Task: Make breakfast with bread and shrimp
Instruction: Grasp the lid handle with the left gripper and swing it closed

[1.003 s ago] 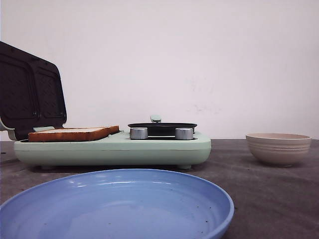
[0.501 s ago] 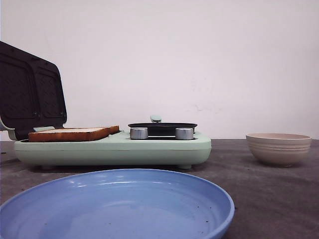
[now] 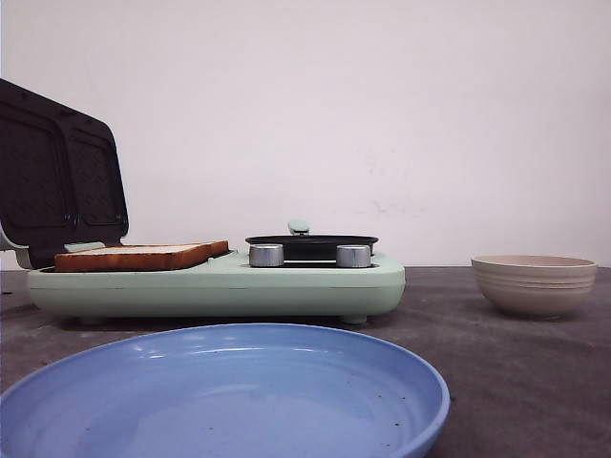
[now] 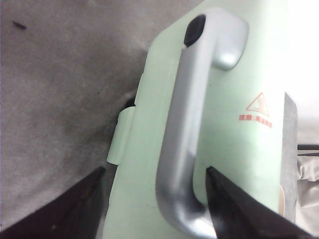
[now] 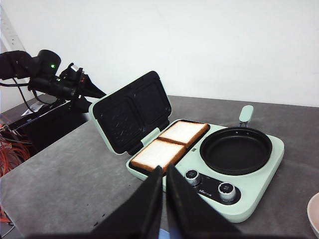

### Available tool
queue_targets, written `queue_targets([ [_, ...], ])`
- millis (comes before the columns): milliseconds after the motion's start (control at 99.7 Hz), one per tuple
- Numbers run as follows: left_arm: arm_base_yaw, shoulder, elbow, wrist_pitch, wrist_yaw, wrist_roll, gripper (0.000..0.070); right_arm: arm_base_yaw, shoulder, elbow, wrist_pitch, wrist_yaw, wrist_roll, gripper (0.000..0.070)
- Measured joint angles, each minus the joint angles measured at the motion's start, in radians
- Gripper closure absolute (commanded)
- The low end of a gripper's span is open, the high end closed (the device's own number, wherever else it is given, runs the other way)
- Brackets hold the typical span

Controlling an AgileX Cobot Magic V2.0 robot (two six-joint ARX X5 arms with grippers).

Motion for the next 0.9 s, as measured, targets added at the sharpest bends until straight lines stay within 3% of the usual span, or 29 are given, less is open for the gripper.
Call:
queue_targets([
  [130, -0.009, 0.001, 0.000, 0.016, 0.000, -0.002, 0.0502, 0.000, 0.000, 0.000, 0.000, 0.000, 0.002, 0.0697],
  [351, -0.050, 0.008, 0.000, 0.065, -0.002, -0.026, 0.0524, 0.000, 0.000, 0.000, 0.000, 0.000, 0.003, 0.0697],
  [471, -0.072, 0.008, 0.000, 0.068, -0.005, -0.026, 0.0700, 0.000, 0.000, 0.000, 0.000, 0.000, 0.006, 0.0697],
  [903, -0.127, 0.008, 0.006, 0.085, 0.043, -0.048, 0.0700, 0.000, 0.000, 0.000, 0.000, 0.000, 0.014, 0.0697],
])
